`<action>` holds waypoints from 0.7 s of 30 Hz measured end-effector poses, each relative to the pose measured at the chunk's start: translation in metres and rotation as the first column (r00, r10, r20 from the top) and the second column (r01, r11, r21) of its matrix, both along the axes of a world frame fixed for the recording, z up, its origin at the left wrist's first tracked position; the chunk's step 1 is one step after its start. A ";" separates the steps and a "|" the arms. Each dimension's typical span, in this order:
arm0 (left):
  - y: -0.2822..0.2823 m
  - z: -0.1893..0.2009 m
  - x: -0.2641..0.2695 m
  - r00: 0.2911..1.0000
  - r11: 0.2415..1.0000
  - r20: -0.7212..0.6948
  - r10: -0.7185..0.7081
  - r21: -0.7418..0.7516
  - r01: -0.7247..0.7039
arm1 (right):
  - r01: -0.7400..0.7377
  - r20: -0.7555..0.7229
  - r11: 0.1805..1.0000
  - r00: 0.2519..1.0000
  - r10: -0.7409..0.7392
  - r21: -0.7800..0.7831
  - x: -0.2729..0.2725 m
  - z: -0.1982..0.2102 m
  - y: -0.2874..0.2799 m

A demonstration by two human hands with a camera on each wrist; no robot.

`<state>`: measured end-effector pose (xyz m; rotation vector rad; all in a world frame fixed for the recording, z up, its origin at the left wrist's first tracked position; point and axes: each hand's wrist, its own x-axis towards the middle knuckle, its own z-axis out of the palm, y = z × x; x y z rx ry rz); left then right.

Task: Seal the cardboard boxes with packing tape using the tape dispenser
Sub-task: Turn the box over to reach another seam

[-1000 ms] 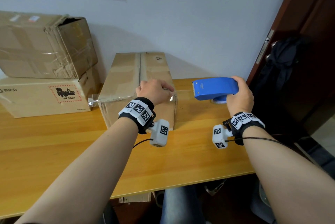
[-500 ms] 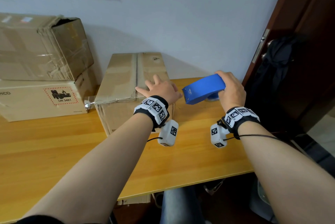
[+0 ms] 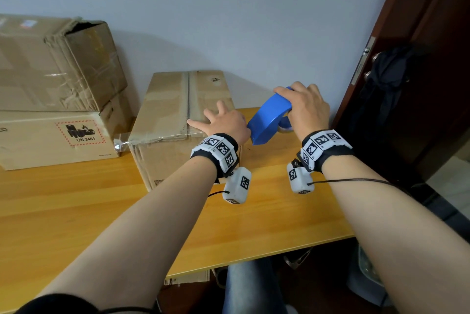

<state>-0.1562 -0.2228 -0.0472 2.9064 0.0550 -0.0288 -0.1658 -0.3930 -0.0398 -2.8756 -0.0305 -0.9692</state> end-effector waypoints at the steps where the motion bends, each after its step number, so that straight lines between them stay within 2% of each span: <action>1: 0.000 0.000 0.000 1.000 1.000 0.003 0.000 0.003 0.000 | 0.008 -0.007 1.000 1.000 -0.008 -0.015 0.002 0.004 0.003; 6: 0.000 0.000 -0.001 1.000 1.000 0.018 0.010 0.006 -0.010 | 0.098 -0.073 0.991 0.992 -0.105 -0.093 0.014 0.012 0.018; 10: 0.002 0.000 -0.003 0.999 0.999 0.037 -0.007 -0.032 0.008 | 0.171 -0.263 0.984 0.949 -0.177 -0.045 0.016 -0.014 0.015; 13: 0.005 -0.001 -0.003 0.999 0.999 0.043 -0.026 -0.037 0.027 | 0.293 -0.472 0.955 0.849 -0.237 0.048 0.007 -0.035 -0.008; 17: 0.004 -0.002 -0.002 0.998 0.999 0.047 -0.034 -0.039 0.036 | 0.477 -0.655 0.854 0.716 -0.241 0.208 -0.005 -0.067 -0.035; 19: 0.004 -0.001 -0.003 0.998 0.998 0.046 -0.049 -0.031 0.051 | 0.487 -0.758 0.862 0.614 -0.220 0.144 -0.011 -0.082 -0.040; 20: 0.004 0.000 -0.004 0.997 0.998 0.040 -0.062 -0.025 0.063 | 0.489 -0.817 0.869 0.531 -0.223 0.081 -0.013 -0.088 -0.042; 21: 0.005 0.000 -0.004 0.997 0.997 0.033 -0.077 -0.019 0.077 | 0.430 -0.864 0.903 0.464 -0.197 0.025 -0.013 -0.095 -0.041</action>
